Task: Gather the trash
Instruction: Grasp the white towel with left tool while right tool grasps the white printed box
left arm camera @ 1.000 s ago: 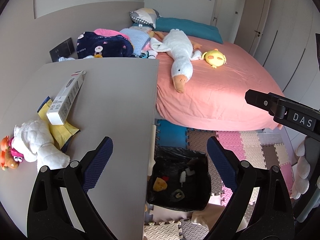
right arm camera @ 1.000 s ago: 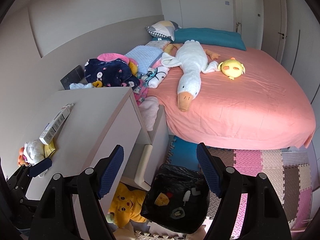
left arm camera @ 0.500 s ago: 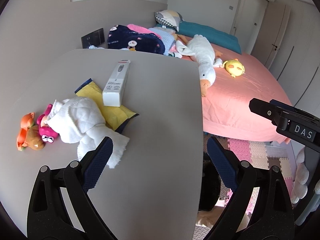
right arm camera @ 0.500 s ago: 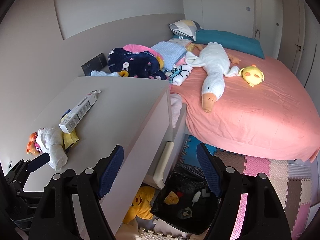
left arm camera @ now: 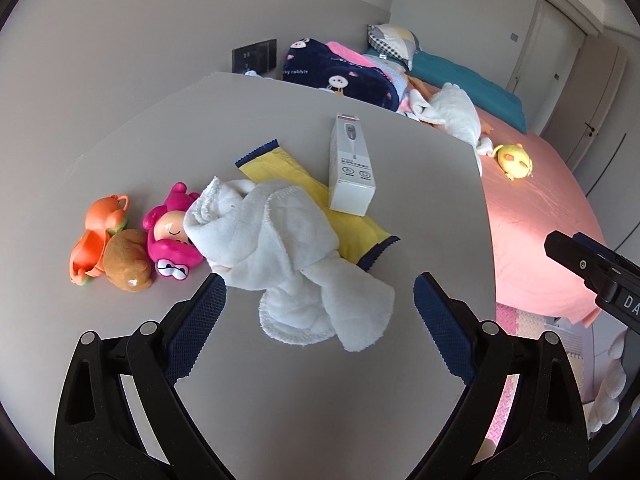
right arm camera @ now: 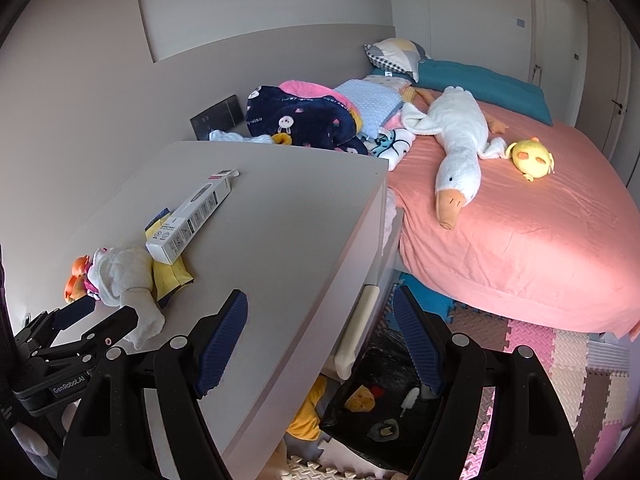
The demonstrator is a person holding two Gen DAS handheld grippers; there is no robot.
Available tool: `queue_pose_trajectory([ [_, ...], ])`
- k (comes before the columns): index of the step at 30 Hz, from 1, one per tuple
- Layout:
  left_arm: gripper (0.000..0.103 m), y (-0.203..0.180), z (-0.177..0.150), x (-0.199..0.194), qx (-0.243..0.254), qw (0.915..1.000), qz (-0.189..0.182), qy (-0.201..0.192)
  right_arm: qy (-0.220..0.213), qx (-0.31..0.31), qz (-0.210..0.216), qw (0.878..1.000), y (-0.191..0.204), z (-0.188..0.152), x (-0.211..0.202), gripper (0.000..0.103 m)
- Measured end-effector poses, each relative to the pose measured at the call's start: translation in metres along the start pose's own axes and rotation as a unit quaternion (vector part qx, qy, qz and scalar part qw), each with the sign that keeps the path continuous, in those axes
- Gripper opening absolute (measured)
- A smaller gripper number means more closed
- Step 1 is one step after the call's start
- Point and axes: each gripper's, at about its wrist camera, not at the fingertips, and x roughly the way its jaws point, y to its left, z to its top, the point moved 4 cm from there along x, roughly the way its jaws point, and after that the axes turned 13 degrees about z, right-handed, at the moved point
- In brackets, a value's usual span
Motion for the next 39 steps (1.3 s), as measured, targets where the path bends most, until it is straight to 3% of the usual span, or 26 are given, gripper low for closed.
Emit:
queue_pose_trajectory([
  [9, 0.089, 0.010, 0.014, 0.024, -0.019, 0.9997, 0.016, 0.008, 0.000, -0.006, 0.013, 1.000, 0.010, 0.006, 0.020, 0.076],
  [13, 0.069, 0.017, 0.017, 0.035, -0.024, 0.9993, 0.024, 0.015, 0.001, -0.007, 0.017, 1.000, 0.014, 0.011, 0.029, 0.076],
  [16, 0.062, 0.021, 0.021, 0.042, -0.030, 0.9992, 0.019, 0.019, 0.001, -0.007, 0.019, 1.000, 0.019, 0.015, 0.036, 0.076],
  [18, 0.055, 0.023, 0.022, 0.044, -0.030, 0.9991, 0.025, 0.014, 0.003, -0.006, 0.023, 1.000, 0.022, 0.018, 0.042, 0.076],
  [20, 0.037, 0.025, 0.022, 0.042, -0.034, 0.9991, 0.025, 0.006, 0.006, -0.007, 0.028, 1.000, 0.028, 0.021, 0.048, 0.076],
  [22, 0.032, 0.029, 0.024, 0.038, -0.041, 0.9988, 0.026, -0.007, 0.007, -0.011, 0.030, 0.999, 0.035, 0.025, 0.055, 0.076],
  [28, 0.027, 0.043, 0.031, 0.026, -0.062, 0.9963, 0.036, -0.046, 0.010, -0.017, 0.041, 0.999, 0.054, 0.037, 0.076, 0.076],
  [34, 0.026, 0.047, 0.039, 0.003, -0.073, 0.9900, 0.034, -0.116, 0.016, 0.004, 0.028, 0.999, 0.054, 0.049, 0.107, 0.075],
  [39, 0.027, 0.043, 0.039, 0.009, -0.066, 0.9913, 0.027, -0.111, 0.033, 0.005, 0.018, 0.999, 0.054, 0.054, 0.130, 0.072],
])
